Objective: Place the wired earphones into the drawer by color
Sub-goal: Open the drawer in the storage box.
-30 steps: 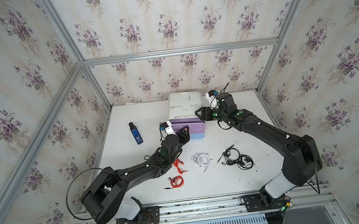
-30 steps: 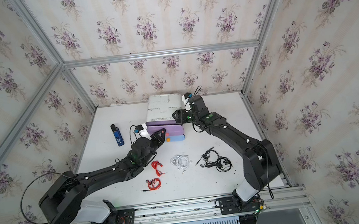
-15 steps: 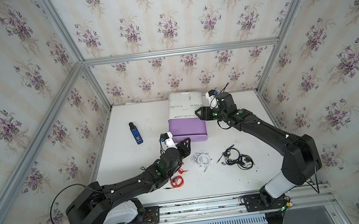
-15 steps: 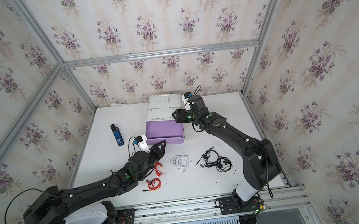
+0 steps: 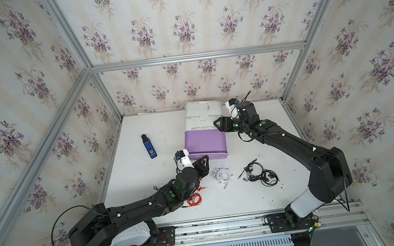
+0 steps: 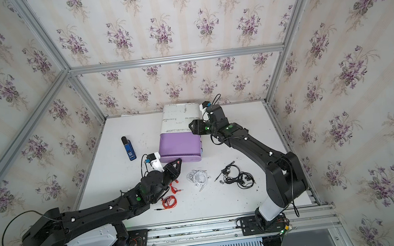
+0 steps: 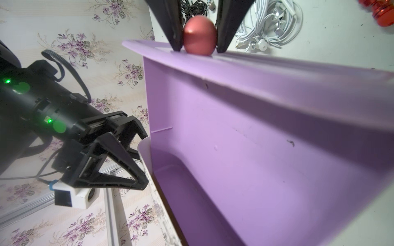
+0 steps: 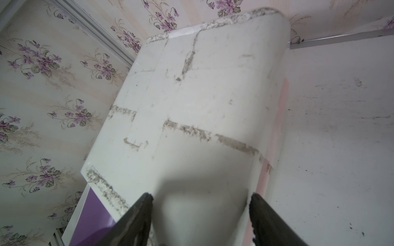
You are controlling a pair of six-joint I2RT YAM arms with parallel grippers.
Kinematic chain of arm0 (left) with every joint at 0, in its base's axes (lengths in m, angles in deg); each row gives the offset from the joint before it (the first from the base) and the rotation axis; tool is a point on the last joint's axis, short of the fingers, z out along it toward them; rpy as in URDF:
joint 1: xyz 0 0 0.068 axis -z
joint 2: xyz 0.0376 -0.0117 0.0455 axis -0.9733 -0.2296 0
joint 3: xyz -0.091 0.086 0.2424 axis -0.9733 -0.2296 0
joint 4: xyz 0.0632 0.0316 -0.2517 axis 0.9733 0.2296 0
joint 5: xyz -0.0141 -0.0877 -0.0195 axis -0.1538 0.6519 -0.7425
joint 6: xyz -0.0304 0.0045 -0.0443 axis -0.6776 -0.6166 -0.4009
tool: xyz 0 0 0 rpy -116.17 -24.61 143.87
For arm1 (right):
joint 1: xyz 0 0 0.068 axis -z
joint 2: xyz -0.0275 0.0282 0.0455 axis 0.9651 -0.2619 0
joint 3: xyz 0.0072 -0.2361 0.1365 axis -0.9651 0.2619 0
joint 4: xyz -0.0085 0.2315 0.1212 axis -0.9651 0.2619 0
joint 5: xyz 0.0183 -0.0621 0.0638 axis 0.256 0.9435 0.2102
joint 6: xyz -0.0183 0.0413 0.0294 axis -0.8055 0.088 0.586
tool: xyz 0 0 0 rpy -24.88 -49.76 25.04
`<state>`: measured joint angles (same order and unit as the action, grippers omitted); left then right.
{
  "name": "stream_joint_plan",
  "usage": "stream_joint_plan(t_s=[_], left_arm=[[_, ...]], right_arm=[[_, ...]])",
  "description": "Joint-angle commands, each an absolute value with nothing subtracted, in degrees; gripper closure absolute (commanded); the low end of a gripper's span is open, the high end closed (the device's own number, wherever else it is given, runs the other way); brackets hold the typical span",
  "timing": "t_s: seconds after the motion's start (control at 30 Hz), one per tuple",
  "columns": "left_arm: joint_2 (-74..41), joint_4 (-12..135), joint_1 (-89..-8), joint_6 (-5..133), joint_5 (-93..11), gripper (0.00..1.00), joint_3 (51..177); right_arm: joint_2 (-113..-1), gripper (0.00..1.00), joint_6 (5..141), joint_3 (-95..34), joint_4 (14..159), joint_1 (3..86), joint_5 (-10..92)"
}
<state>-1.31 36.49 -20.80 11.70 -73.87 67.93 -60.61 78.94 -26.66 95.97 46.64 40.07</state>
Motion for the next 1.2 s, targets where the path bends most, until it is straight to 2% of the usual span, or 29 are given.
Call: stream_joint_plan(t_s=[0.0, 0.3, 0.33, 0.37, 0.43, 0.67, 0.83, 0.93, 1.0, 1.17], left_arm=[[-1.5, 36.5, -20.5, 12.0, -73.9, 0.59, 68.5], [2.3, 42.4, -19.0, 13.5, -74.9, 0.23, 69.3], [3.3, 44.1, -19.0, 13.6, -74.9, 0.21, 69.4], [4.7, 45.9, -19.0, 13.6, -75.1, 0.17, 69.4], [8.0, 49.5, -19.0, 13.9, -75.3, 0.01, 68.7], [29.1, 77.2, -19.1, 17.9, -77.4, 0.0, 70.0], [40.5, 88.7, -19.2, 19.9, -79.2, 0.0, 70.4], [38.9, 89.9, -19.2, 24.5, -76.5, 0.0, 72.8], [34.0, 93.8, -19.2, 24.9, -75.3, 0.0, 76.7], [24.4, 97.0, -19.2, 29.0, -71.0, 0.0, 84.2]], right_arm=[[-60.8, 0.26, 78.6, -27.0, 96.1, 46.5, 40.4], [-59.7, 0.21, 79.1, -27.5, 96.5, 46.5, 40.9], [-59.3, 0.19, 79.1, -27.8, 96.9, 46.5, 41.6], [-58.7, 0.11, 79.0, -28.3, 97.5, 46.5, 42.5], [-57.3, 0.04, 78.6, -29.8, 100.3, 46.7, 45.5], [-47.5, 0.03, 80.5, -34.3, 123.0, 50.8, 60.5], [-37.9, 0.05, 85.9, -22.6, 133.5, 53.5, 61.0], [-36.2, 0.08, 88.2, -12.7, 133.6, 53.6, 58.8], [-36.6, 0.11, 89.6, -8.0, 132.1, 53.6, 57.3], [-38.9, 0.15, 91.0, -2.3, 129.4, 53.6, 57.9]])
